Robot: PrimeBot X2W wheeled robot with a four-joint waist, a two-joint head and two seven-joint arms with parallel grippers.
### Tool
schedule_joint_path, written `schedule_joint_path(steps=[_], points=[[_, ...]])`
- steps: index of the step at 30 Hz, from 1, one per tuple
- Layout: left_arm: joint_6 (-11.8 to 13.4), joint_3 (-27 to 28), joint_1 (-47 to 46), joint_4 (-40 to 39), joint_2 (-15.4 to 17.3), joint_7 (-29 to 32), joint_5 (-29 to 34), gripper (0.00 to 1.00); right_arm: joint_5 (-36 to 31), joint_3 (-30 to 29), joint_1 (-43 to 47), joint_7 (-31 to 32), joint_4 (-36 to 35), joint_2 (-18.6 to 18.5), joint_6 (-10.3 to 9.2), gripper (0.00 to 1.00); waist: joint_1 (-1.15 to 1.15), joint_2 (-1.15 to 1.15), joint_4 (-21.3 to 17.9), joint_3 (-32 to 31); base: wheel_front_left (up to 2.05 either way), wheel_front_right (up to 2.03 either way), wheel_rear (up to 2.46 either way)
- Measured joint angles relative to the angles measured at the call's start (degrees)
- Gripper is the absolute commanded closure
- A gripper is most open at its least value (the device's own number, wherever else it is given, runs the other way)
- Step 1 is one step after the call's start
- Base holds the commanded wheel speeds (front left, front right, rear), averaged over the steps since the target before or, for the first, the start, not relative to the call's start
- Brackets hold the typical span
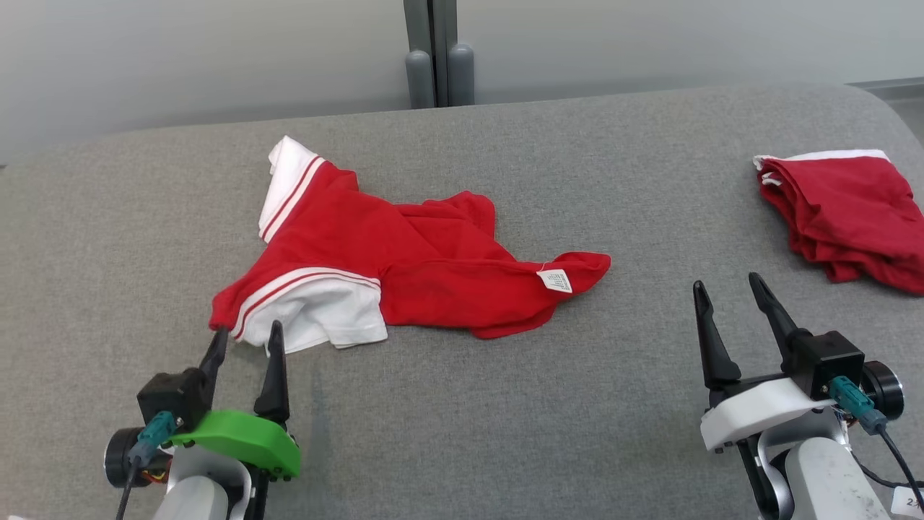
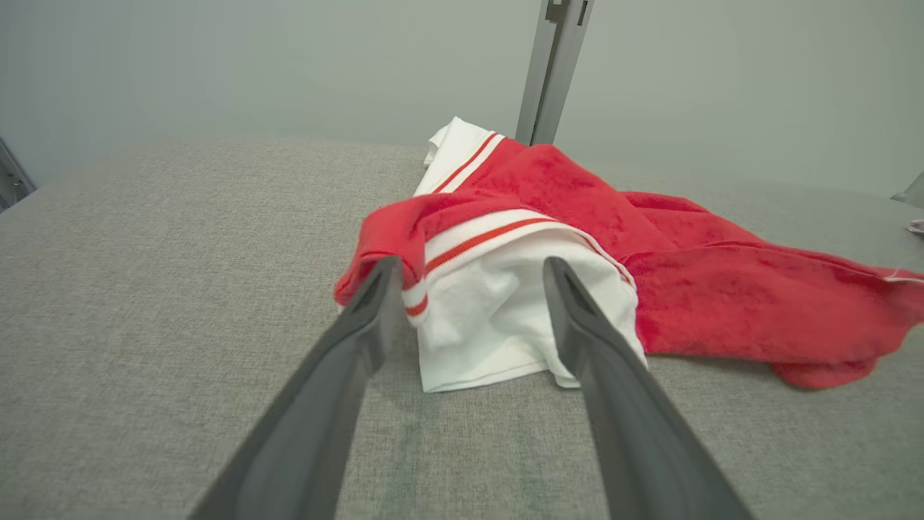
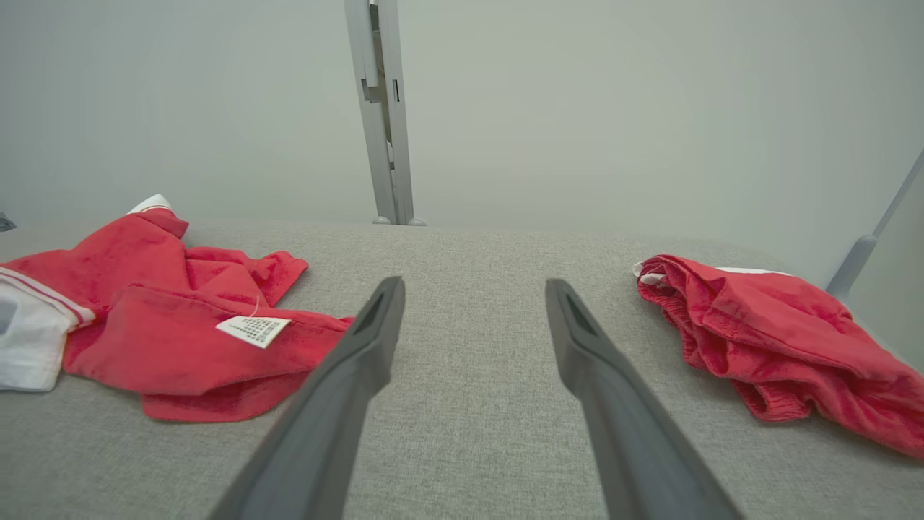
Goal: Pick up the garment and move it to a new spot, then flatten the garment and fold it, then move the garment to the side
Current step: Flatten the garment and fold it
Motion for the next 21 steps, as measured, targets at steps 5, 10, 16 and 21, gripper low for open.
schedule_joint_path(steps=[5,10,16,21], points=[[-0.7,0.3,1.0,0.8,-0.3,0.0,0.9,0.0,0.3,0.8,0.8,0.0,0.4,0.0,0.0,0.0,0.0,0.0,0.6,-1.5,0.0,0.0,0.0],[-0.9,1.8,0.8,-1.0,0.0,0.0,2.1,0.0,0.3,0.9,1.1,0.0,0.2,0.0,0.0,0.0,0.0,0.0,0.0,-1.9,0.0,0.0,0.0],[-1.2,2.6,3.1,-3.5,-1.4,0.0,3.0,0.0,0.3,0.4,1.7,0.0,0.1,0.0,0.0,0.0,0.0,0.0,-0.4,-2.1,0.0,0.0,0.0],[-1.4,3.9,4.2,-0.7,-2.5,0.0,1.7,0.0,0.3,0.5,1.6,0.0,-0.1,0.0,0.0,0.0,0.0,0.0,-0.5,-1.5,0.0,0.0,0.0]])
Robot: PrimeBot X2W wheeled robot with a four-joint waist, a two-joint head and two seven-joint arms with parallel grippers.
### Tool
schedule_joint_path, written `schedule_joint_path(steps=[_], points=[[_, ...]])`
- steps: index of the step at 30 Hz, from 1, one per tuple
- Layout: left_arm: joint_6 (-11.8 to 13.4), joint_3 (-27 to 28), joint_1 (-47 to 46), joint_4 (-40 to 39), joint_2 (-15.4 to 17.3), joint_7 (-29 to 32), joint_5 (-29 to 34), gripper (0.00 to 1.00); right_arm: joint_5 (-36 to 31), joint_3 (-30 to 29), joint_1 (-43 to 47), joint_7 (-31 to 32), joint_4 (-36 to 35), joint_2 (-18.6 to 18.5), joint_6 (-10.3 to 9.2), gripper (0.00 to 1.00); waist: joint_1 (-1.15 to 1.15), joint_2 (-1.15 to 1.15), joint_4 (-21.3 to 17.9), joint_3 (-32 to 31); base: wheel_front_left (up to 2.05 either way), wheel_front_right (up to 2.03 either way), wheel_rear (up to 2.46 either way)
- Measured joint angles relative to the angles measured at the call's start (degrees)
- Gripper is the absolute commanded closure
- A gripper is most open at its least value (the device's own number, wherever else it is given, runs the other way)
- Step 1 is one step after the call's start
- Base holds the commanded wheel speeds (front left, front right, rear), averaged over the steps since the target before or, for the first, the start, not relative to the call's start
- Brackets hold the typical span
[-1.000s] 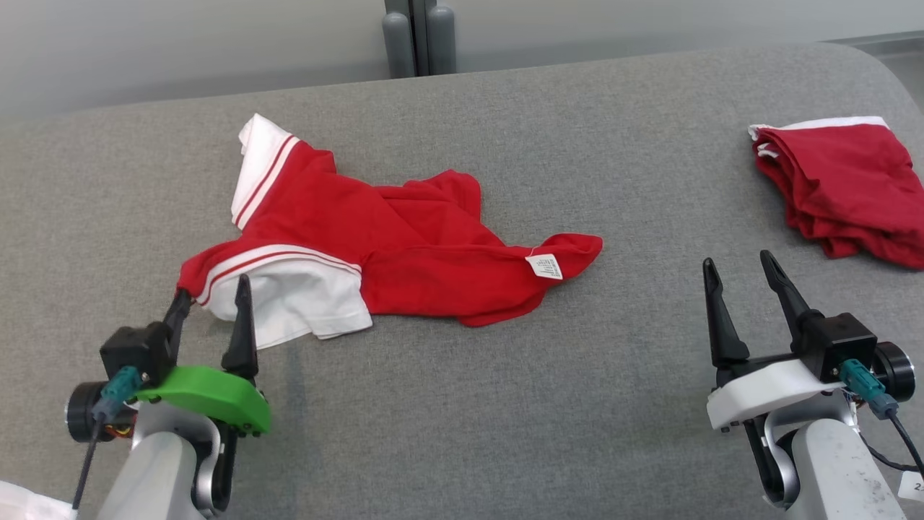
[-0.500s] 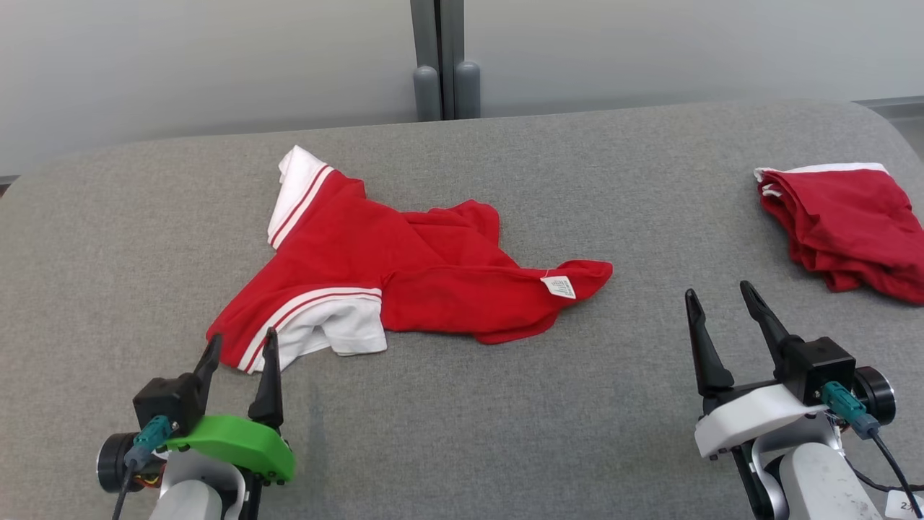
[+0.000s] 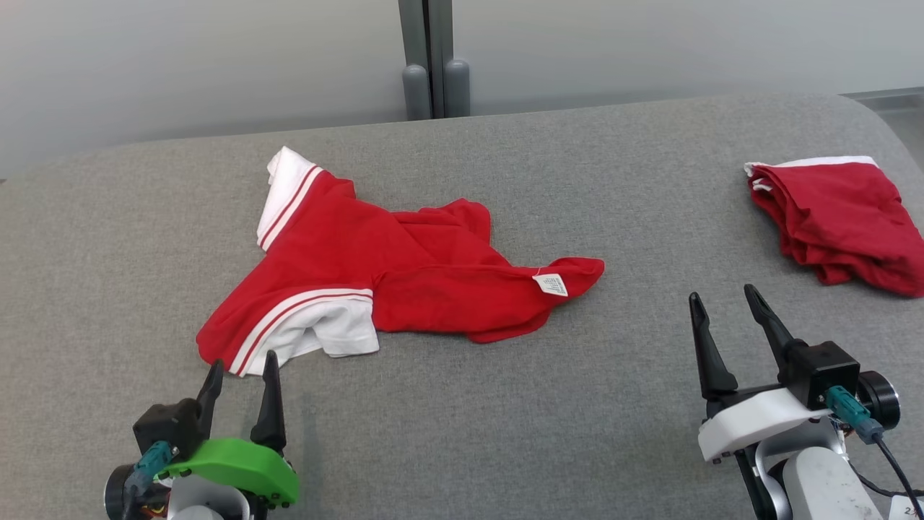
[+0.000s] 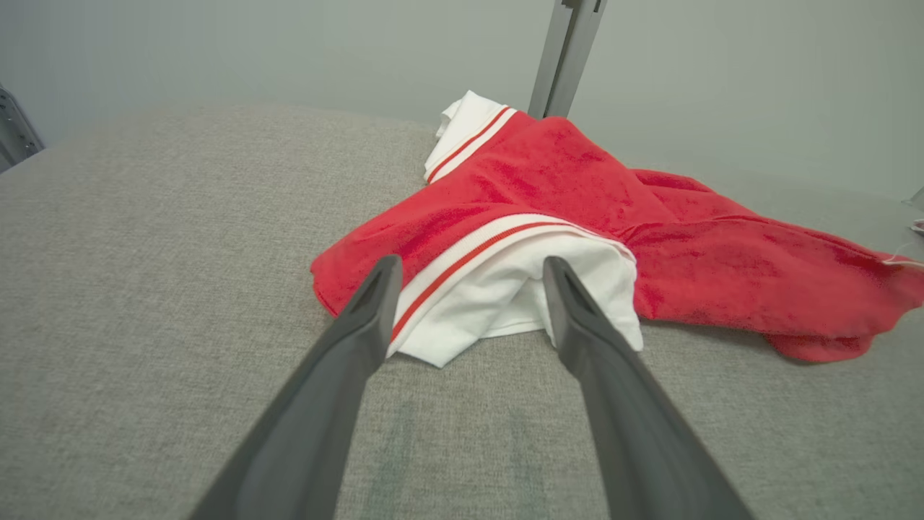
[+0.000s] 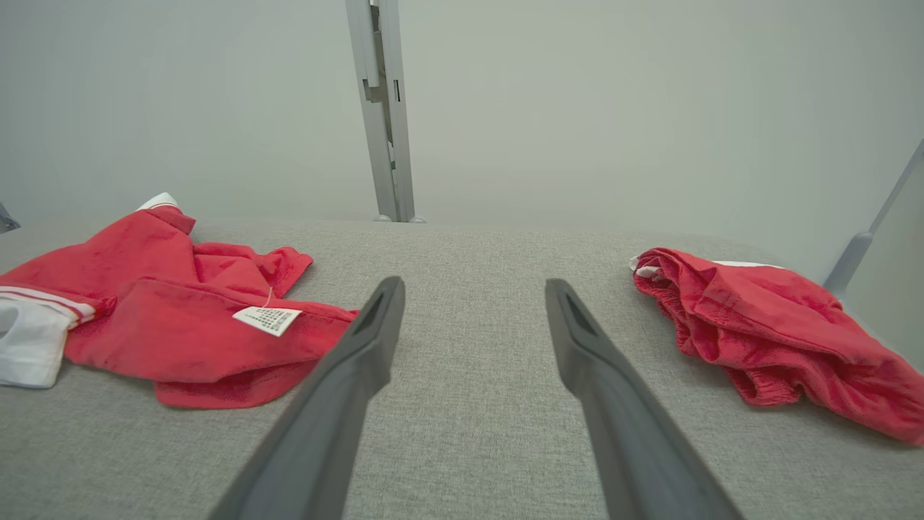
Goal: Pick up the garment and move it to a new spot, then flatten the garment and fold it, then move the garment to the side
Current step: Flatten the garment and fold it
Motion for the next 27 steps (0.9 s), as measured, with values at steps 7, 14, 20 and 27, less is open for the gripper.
schedule_joint_path(steps=[7,14,20,27], points=[[-0.5,2.0,-2.7,9.4,0.2,0.3,-2.8,0.0,-0.6,0.7,-1.2,0.0,-0.7,0.0,0.0,0.0,0.0,0.0,-0.6,2.1,0.0,0.0,0.0],[-1.4,4.7,-9.8,18.6,1.0,0.6,-6.6,0.0,-1.9,0.6,-2.9,0.0,-1.4,0.0,0.0,0.0,0.0,0.0,-2.0,5.4,0.0,0.0,0.0],[-2.3,4.9,-13.3,19.8,1.5,0.3,-7.7,0.05,-2.5,0.1,-3.6,0.0,-1.7,0.0,0.0,0.0,0.0,0.0,-3.0,7.5,0.0,0.0,0.0],[-2.6,4.8,-15.1,15.8,2.8,0.1,-5.9,1.0,-2.5,-0.2,-4.0,0.0,-2.0,0.0,0.0,0.0,0.0,0.0,-3.7,8.8,0.0,0.0,0.0]])
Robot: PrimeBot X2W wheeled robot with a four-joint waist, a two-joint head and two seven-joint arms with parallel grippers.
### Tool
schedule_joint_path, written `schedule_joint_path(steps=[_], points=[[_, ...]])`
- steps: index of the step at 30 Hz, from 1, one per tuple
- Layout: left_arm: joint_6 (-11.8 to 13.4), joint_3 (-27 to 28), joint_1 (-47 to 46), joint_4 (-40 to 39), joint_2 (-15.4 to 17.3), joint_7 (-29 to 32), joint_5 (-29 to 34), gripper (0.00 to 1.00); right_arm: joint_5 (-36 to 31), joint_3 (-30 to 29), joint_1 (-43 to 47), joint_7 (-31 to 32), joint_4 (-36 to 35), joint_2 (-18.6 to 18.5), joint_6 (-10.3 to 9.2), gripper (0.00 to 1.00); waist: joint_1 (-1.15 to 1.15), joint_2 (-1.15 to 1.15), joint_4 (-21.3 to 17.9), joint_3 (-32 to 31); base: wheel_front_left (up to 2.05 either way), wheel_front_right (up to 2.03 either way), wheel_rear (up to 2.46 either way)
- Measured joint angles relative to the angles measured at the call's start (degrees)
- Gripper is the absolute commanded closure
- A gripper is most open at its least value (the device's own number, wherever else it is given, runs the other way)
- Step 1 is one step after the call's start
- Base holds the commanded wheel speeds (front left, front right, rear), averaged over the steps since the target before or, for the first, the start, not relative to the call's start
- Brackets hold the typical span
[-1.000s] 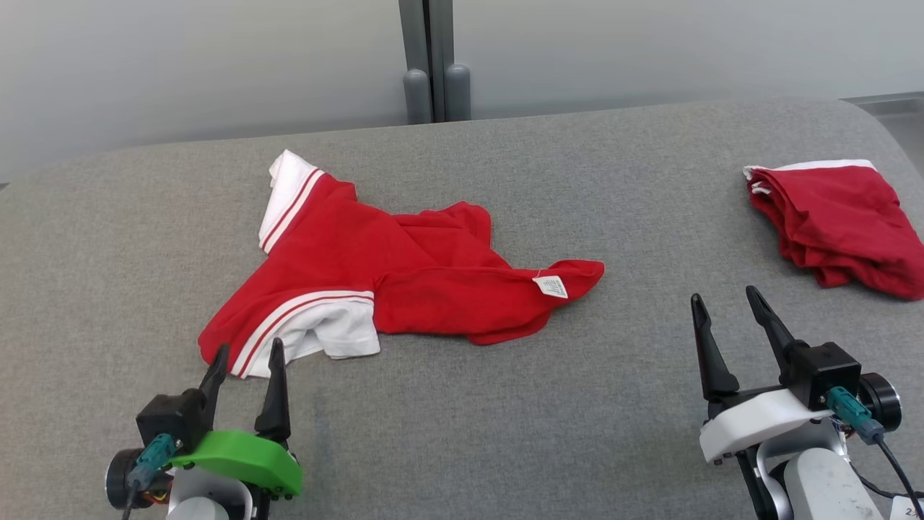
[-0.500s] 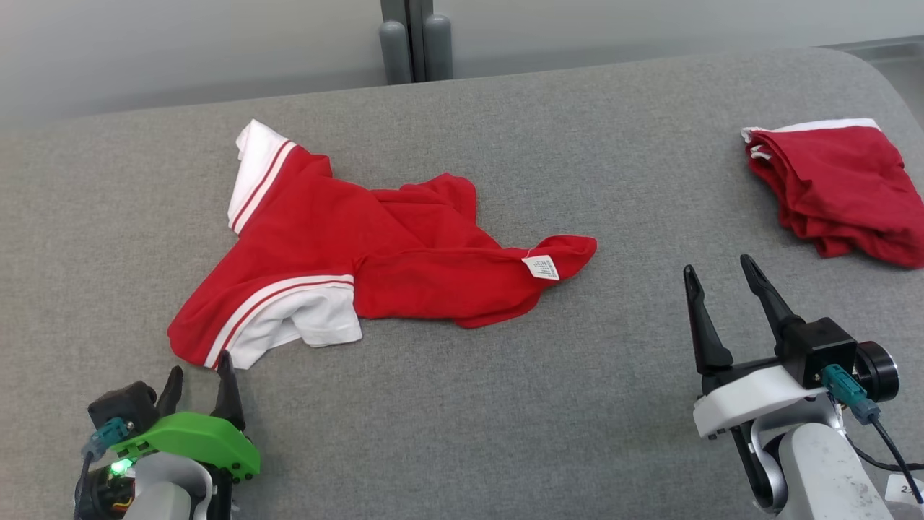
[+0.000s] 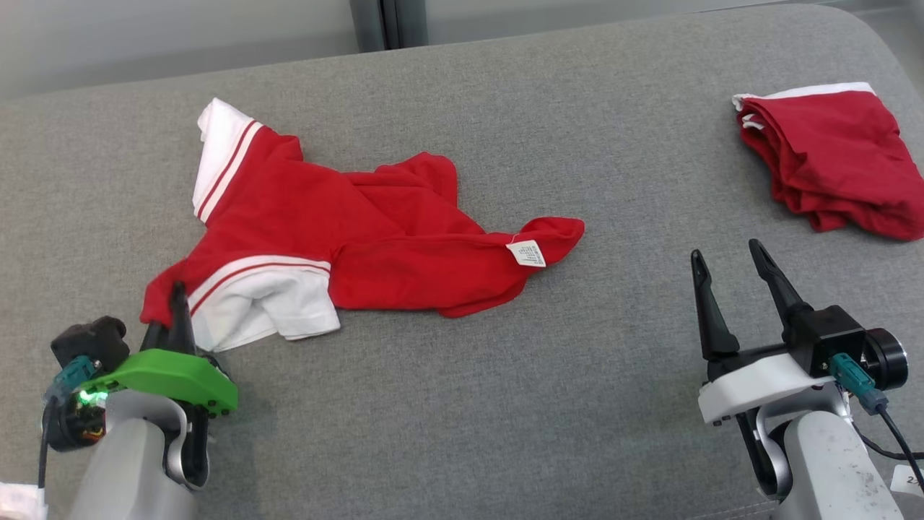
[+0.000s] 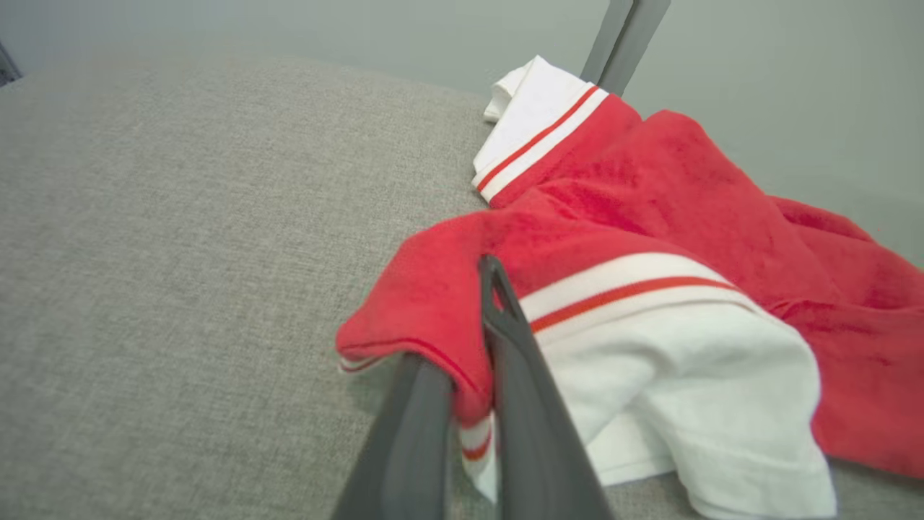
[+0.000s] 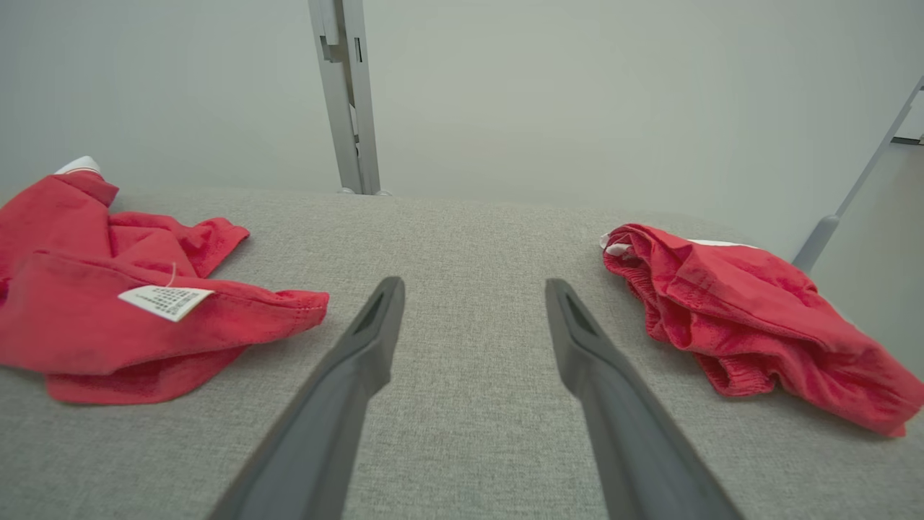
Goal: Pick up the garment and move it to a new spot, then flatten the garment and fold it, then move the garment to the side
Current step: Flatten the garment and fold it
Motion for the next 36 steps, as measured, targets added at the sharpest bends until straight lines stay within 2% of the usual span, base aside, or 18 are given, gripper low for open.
schedule_joint_path(steps=[5,12,13,15,16,24,36], points=[[0.0,0.1,-2.4,-4.5,1.5,0.0,4.8,1.0,0.0,-0.1,-0.7,0.0,-0.4,0.0,0.0,0.0,0.0,0.0,0.0,1.0,0.0,0.0,0.0],[0.0,-1.2,-10.3,-2.1,2.8,0.0,9.4,1.0,-0.1,0.9,-2.2,0.0,-0.5,0.0,0.0,0.0,0.0,0.0,-0.5,2.7,0.0,0.0,0.0],[0.0,-1.7,-11.1,-1.5,2.9,0.0,10.0,0.97,-0.1,1.1,-2.3,0.0,-0.5,0.0,0.0,0.0,0.0,0.0,-0.7,2.9,0.0,0.0,0.0],[0.0,-3.1,-12.7,1.4,2.8,-0.1,10.9,0.56,-0.1,1.4,-2.6,0.0,-0.4,0.0,0.0,0.0,0.0,0.0,-1.0,3.3,0.0,0.0,0.0],[0.0,-3.7,-13.2,2.5,2.7,-0.1,11.3,0.0,-0.1,1.4,-2.7,0.0,-0.4,0.0,0.0,0.0,0.0,0.0,-1.2,3.5,0.0,0.0,0.0],[-0.2,-5.4,-15.6,9.7,2.6,-0.1,11.1,0.0,0.1,1.0,-3.1,0.0,-0.3,0.0,0.0,0.0,0.0,0.0,-1.4,4.4,0.0,0.0,0.0],[-0.2,-6.5,-8.5,5.0,2.3,-0.1,6.9,0.0,0.2,0.6,-2.3,0.0,0.1,0.0,0.0,0.0,0.0,0.0,1.9,2.5,0.0,0.0,0.0]])
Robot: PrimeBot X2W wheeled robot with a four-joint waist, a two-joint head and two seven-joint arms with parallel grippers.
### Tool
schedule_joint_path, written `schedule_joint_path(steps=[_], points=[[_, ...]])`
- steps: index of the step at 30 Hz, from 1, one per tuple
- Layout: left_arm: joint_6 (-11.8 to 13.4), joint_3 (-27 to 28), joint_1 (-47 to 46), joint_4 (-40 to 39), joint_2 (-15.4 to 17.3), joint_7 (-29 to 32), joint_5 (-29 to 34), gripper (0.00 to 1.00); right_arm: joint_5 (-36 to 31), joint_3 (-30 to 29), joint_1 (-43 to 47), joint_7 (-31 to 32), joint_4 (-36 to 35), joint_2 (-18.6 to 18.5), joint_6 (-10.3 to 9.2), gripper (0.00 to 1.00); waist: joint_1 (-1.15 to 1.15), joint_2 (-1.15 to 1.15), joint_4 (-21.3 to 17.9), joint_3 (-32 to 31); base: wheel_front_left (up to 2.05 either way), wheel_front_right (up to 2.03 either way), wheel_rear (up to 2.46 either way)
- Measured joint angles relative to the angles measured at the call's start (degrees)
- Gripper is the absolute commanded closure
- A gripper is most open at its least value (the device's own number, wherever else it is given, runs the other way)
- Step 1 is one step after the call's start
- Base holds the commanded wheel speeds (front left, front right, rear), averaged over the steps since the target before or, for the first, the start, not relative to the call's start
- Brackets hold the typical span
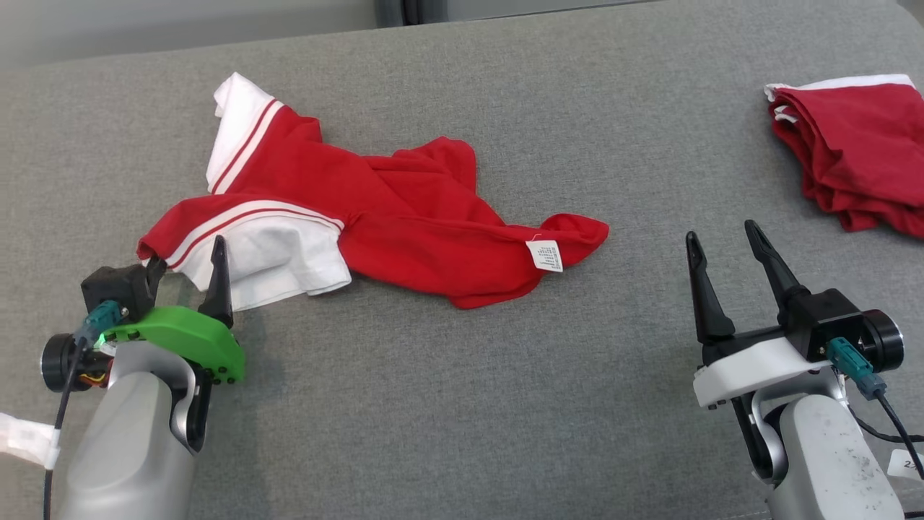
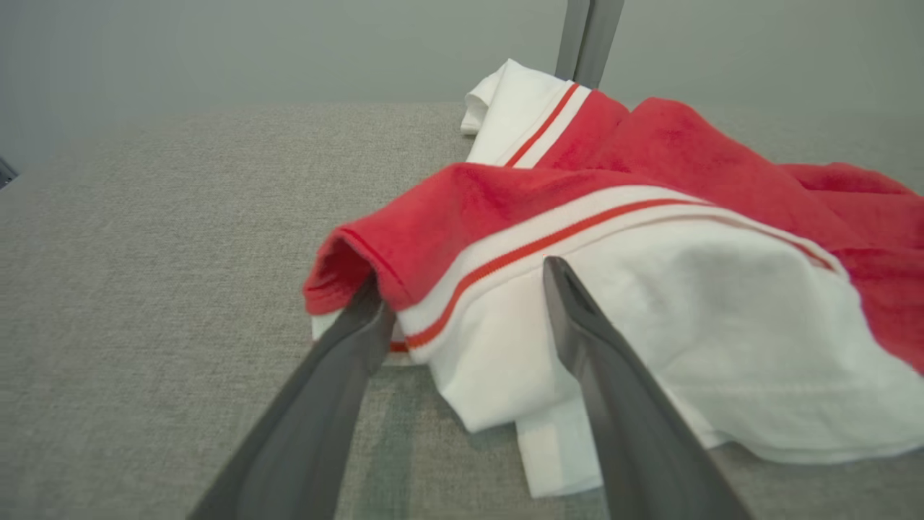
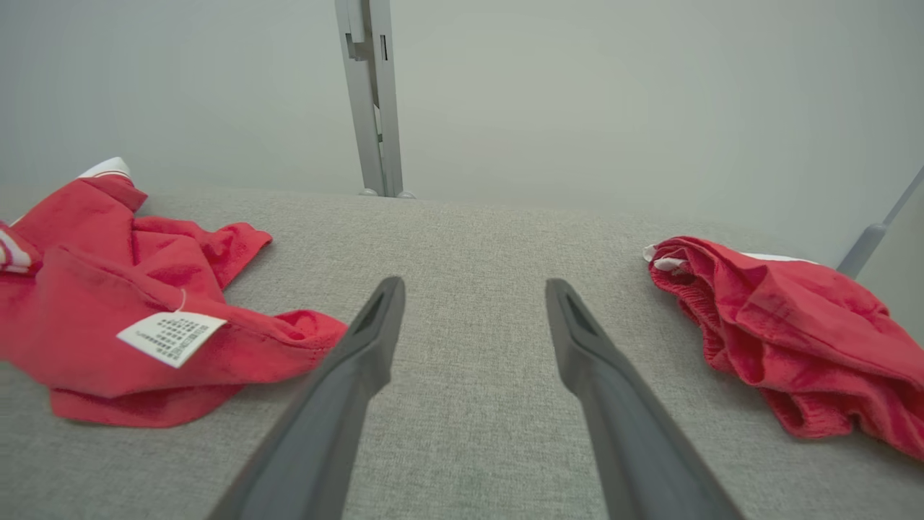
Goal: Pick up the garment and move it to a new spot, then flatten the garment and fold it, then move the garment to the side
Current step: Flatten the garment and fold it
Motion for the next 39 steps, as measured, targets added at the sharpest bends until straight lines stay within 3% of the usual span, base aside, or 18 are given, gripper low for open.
schedule_joint_path(steps=[12,22,31,39], points=[[0.3,2.5,9.9,-13.7,-0.9,0.0,-0.5,0.0,0.6,-0.1,1.2,0.0,0.4,0.0,0.0,0.0,0.0,0.0,1.7,-3.5,0.0,0.0,0.0],[1.3,4.2,20.5,-27.4,-6.9,0.0,2.3,0.0,1.9,0.0,3.4,0.0,0.9,0.0,0.0,0.0,0.0,0.0,1.5,-8.3,0.0,0.0,0.0],[1.0,6.5,31.8,-32.9,-8.9,0.0,2.9,0.0,3.4,0.7,7.2,0.0,1.8,0.0,0.0,0.0,0.0,0.0,0.9,-14.0,0.0,0.0,0.0],[0.8,6.6,34.5,-34.2,-9.5,0.0,2.9,0.0,4.2,1.6,8.7,0.0,2.5,0.0,0.0,0.0,0.0,0.0,1.2,-15.7,0.0,0.0,0.0]])
